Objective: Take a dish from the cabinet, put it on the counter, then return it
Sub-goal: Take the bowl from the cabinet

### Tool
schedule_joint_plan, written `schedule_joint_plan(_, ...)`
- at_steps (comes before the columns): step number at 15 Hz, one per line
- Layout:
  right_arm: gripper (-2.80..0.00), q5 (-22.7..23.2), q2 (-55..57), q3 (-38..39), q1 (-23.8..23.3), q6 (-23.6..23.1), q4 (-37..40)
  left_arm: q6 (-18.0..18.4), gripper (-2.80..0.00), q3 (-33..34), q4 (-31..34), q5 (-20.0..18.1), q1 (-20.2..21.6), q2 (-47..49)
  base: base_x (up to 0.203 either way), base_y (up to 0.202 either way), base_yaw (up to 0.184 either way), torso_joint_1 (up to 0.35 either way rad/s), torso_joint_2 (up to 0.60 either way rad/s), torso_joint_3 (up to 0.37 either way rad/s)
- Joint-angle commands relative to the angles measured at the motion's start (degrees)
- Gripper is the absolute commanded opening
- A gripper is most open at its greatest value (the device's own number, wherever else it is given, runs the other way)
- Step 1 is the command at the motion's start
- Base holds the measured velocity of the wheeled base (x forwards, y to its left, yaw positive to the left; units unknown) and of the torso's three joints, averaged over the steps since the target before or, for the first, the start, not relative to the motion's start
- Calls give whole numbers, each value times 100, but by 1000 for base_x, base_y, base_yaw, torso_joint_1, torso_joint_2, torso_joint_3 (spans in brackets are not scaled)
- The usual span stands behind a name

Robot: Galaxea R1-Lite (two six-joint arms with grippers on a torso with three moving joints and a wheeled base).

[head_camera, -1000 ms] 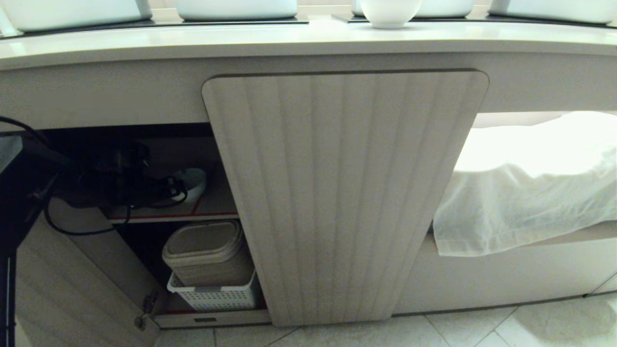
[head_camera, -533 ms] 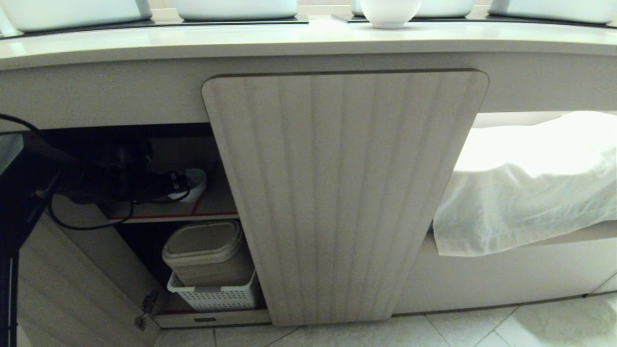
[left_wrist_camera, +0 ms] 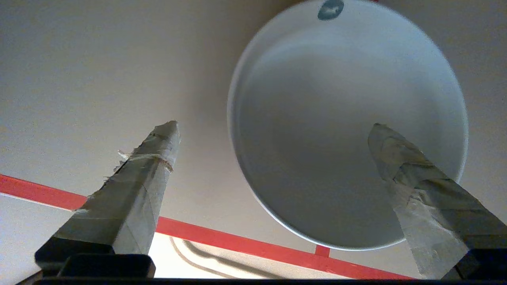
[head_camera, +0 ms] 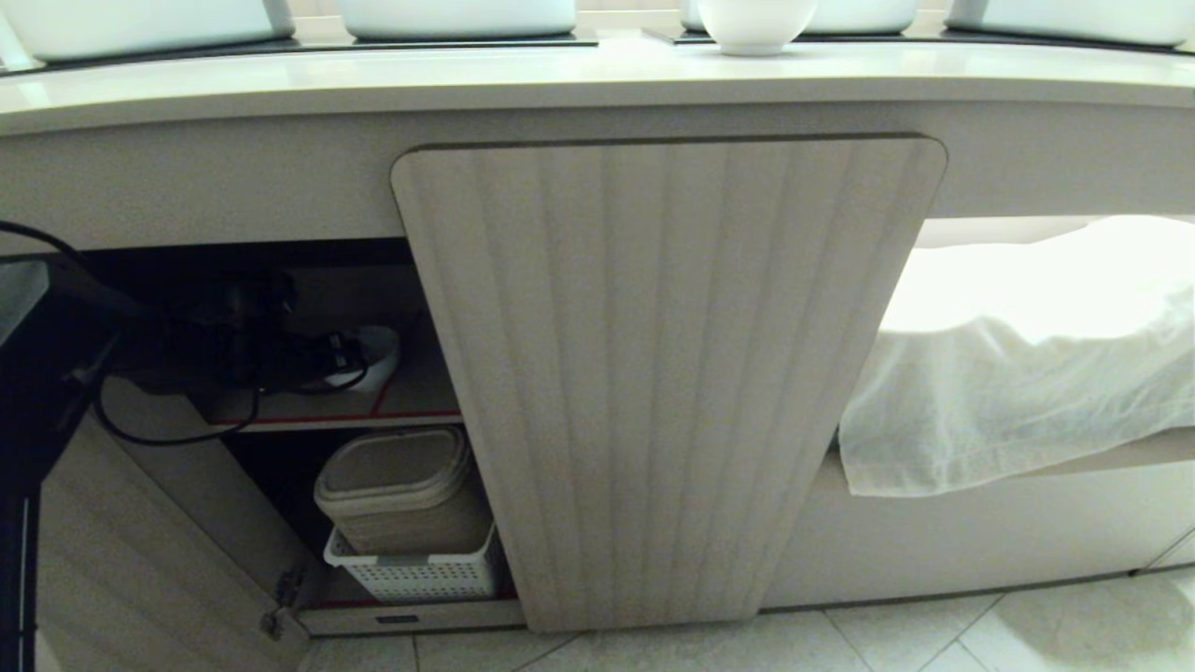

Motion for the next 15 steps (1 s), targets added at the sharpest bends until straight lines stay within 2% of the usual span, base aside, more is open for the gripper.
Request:
schedule_joint_plan(1,-280,0,-1,2,1,-6,-2,-12,0,-1,8,0,0,32,0,0,0,0,0,0)
schedule_joint_plan(7,-280,0,-1,-2,1,-4,-8,-21,0,-1,27,0,9,67,0,0,0,0,0,0)
schedule_joint_plan(15,-280,0,-1,-2,1,0,-4,-25,0,-251,469,8,26,93,0,0,0,0,0,0)
